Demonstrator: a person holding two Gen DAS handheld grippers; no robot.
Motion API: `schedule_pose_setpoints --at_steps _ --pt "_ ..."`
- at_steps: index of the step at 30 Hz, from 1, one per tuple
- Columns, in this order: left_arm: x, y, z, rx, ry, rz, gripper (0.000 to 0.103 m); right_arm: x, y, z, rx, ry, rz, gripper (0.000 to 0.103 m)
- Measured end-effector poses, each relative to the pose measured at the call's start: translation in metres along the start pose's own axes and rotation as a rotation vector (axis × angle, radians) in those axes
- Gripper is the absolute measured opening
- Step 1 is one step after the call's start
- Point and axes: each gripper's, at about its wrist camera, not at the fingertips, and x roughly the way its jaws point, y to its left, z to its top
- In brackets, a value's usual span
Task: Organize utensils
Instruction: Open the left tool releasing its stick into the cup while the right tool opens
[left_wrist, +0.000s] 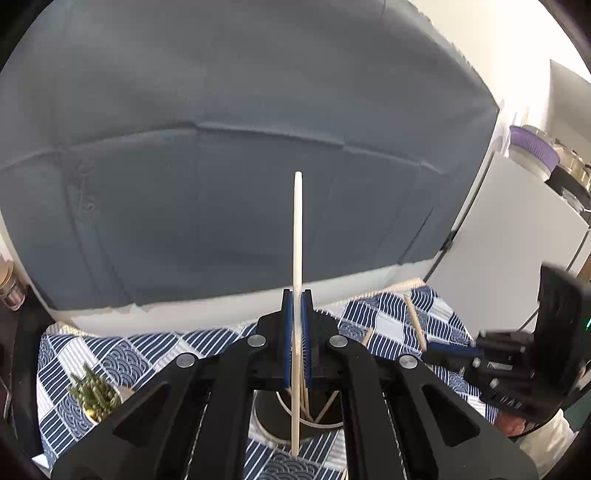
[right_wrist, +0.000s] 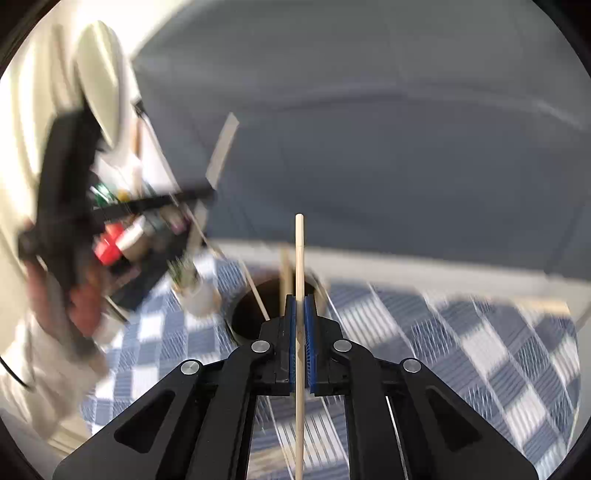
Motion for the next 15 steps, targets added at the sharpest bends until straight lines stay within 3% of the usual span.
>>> schedule_pose_setpoints --at_steps 9,15 --pt "0.029 0.004 0.000 -0.033 -0.049 -0.103 0.005 0.037 0.005 0.047 -0.007 -0.206 0.096 0.005" --pt "0.054 0.009 -0.013 -0.050 -0.014 -0.146 0.005 0.067 0.004 0.044 0.011 -0.244 0.111 0.005"
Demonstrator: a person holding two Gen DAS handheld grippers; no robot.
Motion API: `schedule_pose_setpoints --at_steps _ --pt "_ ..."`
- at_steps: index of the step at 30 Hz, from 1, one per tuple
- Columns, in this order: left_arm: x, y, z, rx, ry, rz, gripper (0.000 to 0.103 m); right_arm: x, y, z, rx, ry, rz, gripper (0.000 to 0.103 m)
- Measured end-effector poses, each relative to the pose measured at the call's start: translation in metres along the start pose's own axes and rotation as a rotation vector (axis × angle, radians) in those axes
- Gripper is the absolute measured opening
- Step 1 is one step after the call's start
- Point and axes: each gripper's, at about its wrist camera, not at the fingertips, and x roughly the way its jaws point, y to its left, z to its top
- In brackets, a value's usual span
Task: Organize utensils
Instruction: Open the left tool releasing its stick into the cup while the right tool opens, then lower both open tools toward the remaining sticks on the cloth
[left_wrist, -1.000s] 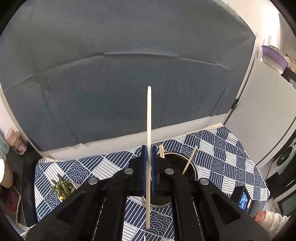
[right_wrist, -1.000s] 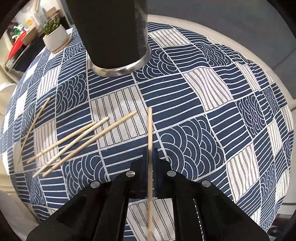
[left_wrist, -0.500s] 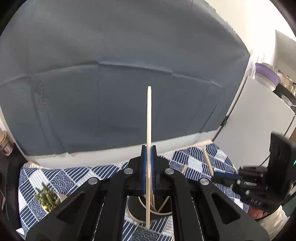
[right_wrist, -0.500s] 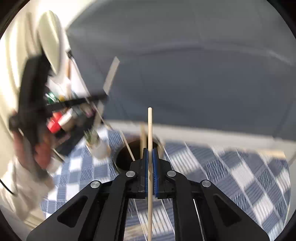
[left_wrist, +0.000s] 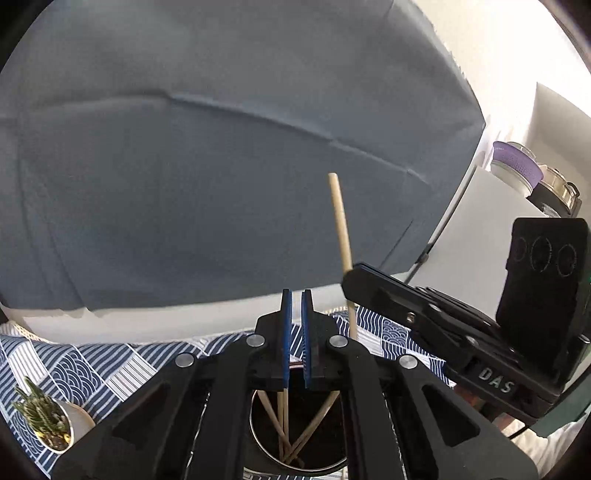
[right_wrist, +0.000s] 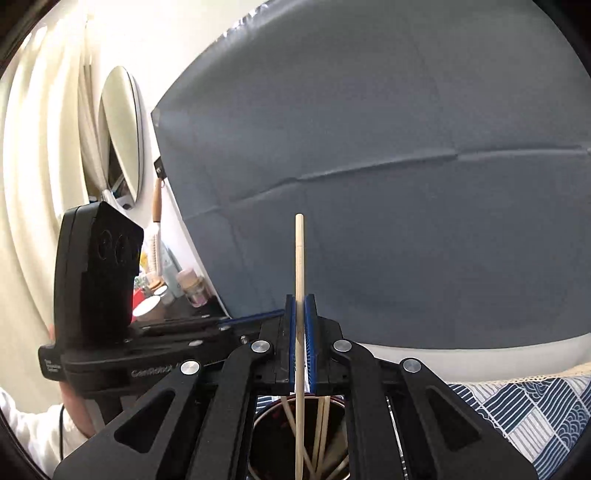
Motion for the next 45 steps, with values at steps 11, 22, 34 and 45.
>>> schedule_pose_setpoints --at_steps 11,22,34,45 --pt "-0.021 0.009 -0.010 0.039 -0.010 0.067 0.042 0.010 -0.014 -0.024 0.057 0.076 -0.036 0.009" --pt "-0.059 0.014 -0.047 -0.014 0.041 0.189 0.087 -0.031 -0.010 -0.037 0.068 0.159 -0.112 0.080" --pt "-0.098 0.003 -0.119 -0.061 0.144 0.276 0.095 -0.075 0.022 -0.086 0.014 0.309 -0.146 0.087" --pt "-0.108 0.005 -0.199 -0.081 0.284 0.332 0.096 -0.099 0.030 -0.157 0.042 0.496 -0.174 0.088"
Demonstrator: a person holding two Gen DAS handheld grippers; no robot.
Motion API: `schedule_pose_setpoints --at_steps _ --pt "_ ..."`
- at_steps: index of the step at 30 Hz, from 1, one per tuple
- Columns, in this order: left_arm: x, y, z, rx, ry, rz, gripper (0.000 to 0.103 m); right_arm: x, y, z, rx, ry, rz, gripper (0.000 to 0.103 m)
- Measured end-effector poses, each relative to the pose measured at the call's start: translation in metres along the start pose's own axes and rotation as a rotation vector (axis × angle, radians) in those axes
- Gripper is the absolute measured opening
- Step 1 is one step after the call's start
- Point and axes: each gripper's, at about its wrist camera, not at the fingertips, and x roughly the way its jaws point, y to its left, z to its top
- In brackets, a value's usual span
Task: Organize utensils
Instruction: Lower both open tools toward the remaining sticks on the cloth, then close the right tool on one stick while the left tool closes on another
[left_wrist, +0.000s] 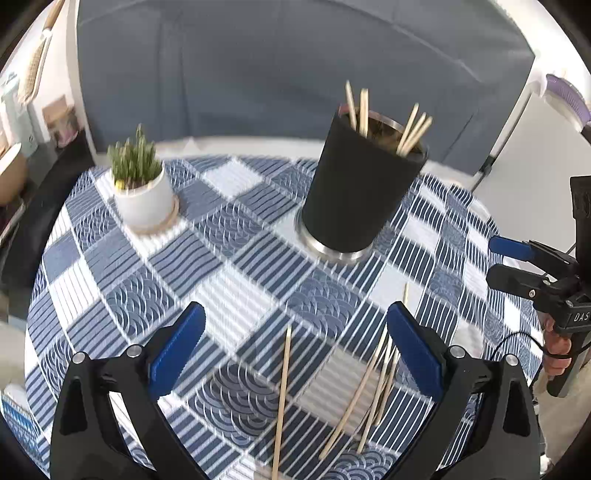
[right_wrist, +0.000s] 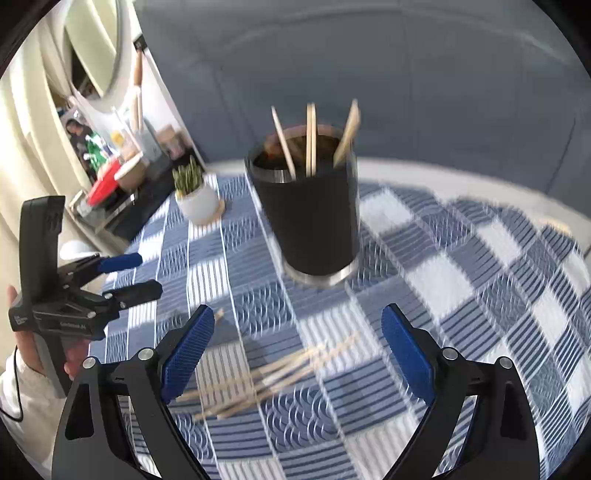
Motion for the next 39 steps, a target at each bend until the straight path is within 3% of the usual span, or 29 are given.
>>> schedule_pose_setpoints --at_steps 12,19,27,35,39 --pt "0.032 0.015 -0.044 -0.007 0.148 0.035 0.096 0.077 -0.010 -0.058 0.151 0.246 -0.099 0.088" --pt "0.049 0.023 -0.045 0.010 0.205 0.071 0.096 0.099 -0.019 -0.061 0.237 0.272 -0.170 0.088" --pt "0.070 0.022 -0.038 0.024 0.256 0.055 0.096 0.101 -0.023 -0.061 0.291 0.264 -0.248 0.088" --pt "0.088 0.019 -0.034 0.069 0.301 0.095 0.097 0.106 -0.008 -0.064 0.231 0.267 -0.366 0.088" --pt "0.096 0.008 -0.035 0.166 0.320 0.149 0.099 0.104 -0.008 -0.064 0.256 0.281 -0.384 0.082"
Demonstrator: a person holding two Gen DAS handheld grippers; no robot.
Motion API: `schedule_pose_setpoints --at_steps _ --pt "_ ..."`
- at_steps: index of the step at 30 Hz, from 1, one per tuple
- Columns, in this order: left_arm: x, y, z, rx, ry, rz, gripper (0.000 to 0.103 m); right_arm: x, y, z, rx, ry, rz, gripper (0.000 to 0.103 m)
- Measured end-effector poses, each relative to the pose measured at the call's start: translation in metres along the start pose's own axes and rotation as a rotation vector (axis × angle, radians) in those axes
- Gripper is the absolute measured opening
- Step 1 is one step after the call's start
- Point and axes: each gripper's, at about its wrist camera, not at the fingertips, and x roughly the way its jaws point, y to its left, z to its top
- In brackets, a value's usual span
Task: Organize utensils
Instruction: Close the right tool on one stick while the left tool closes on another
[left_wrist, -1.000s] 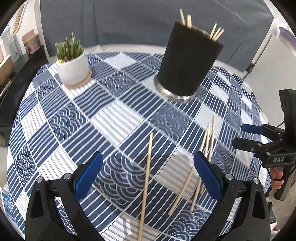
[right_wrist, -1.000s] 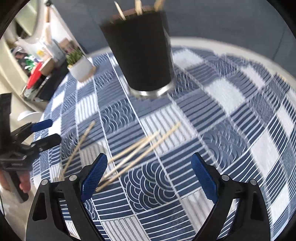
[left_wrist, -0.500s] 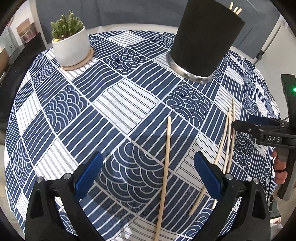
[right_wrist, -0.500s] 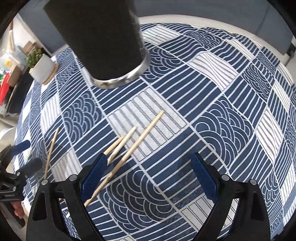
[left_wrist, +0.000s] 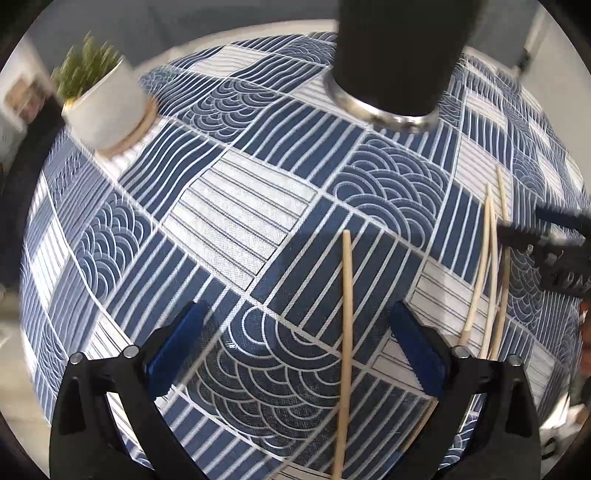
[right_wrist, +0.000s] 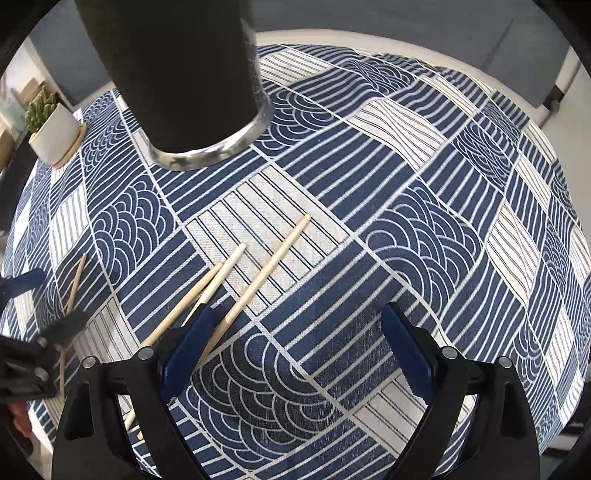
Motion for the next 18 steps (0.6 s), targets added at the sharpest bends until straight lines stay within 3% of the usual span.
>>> schedule_pose_setpoints --at_steps 5,8,11,14,18 --pt "-0.001 0.002 0.001 -0.026 -0.011 -0.001 0.099 -0.010 -0.006 0.001 -0.017 -0.001 0.012 0.029" --pt "-0.002 0.002 0.001 -0.030 -0.013 0.000 0.098 -0.013 -0.012 0.001 -0.015 0.009 0.009 0.009" --pt "-0.006 0.004 -0.001 -0.037 -0.005 0.002 0.093 -0.013 -0.021 0.002 -0.021 0.018 0.008 0.005" --pt "-0.013 0.014 -0.006 -0.066 -0.004 0.010 0.076 -0.013 -0.032 0.001 -0.013 0.024 0.013 0.005" --pt "-0.018 0.030 -0.012 -0.116 0.016 0.024 0.049 -0.013 -0.050 -0.001 0.053 0.036 0.106 0.005"
